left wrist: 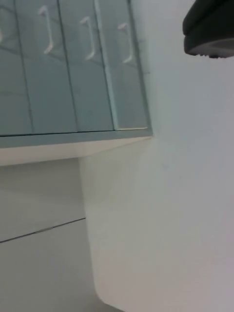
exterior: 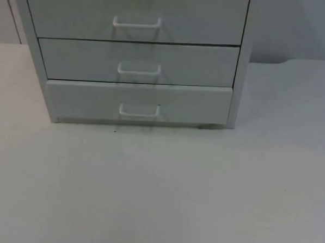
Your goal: Open the drawer with the left hand, place the block into the drawer with the right hand, then close the drawer with the left hand.
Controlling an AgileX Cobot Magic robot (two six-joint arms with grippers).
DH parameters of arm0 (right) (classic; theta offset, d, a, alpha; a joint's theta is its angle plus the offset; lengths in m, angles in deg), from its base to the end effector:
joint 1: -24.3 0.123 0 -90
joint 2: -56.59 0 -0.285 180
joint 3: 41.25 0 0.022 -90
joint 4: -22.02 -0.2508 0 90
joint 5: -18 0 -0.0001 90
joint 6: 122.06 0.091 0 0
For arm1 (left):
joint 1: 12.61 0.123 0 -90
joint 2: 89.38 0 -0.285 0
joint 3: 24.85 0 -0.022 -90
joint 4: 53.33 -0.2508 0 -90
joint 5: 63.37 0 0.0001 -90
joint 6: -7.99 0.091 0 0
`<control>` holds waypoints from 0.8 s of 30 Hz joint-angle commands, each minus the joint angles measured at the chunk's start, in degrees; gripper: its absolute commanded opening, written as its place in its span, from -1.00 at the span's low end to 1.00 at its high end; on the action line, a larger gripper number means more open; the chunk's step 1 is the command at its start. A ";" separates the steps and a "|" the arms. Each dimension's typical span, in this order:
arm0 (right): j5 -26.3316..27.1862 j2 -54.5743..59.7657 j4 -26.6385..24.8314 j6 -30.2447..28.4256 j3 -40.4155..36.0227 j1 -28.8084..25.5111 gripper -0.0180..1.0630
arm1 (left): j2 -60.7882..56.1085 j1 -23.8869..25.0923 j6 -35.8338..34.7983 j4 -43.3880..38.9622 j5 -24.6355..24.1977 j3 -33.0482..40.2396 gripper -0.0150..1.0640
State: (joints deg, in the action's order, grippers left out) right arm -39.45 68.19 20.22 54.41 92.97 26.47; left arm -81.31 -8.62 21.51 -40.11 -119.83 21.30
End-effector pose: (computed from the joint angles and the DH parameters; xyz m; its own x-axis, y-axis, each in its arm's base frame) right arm 0.0026 0.0025 0.2958 -0.4162 -0.0605 -0.9072 -0.0805 0.9963 -0.0295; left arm -0.0064 -0.0178 0.2969 -0.3269 0.0822 -0.9415 0.1461 0.9886 0.0356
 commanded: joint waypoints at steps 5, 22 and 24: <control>-3.39 -3.20 0.74 0.25 -0.52 -0.19 0.46 | -0.28 -0.35 -0.47 -0.87 -1.42 1.11 -0.97; -4.35 -3.81 1.79 2.58 -1.96 -0.19 0.46 | -0.28 -0.35 -2.54 -3.03 -4.48 1.70 -0.97; -4.35 -3.81 1.79 2.45 -1.96 -0.19 0.46 | -0.28 -0.35 -2.54 -3.03 -4.61 1.70 -0.97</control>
State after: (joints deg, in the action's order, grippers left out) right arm -44.67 64.62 22.02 57.01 91.11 26.47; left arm -81.31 -8.62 19.54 -42.78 -124.32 22.66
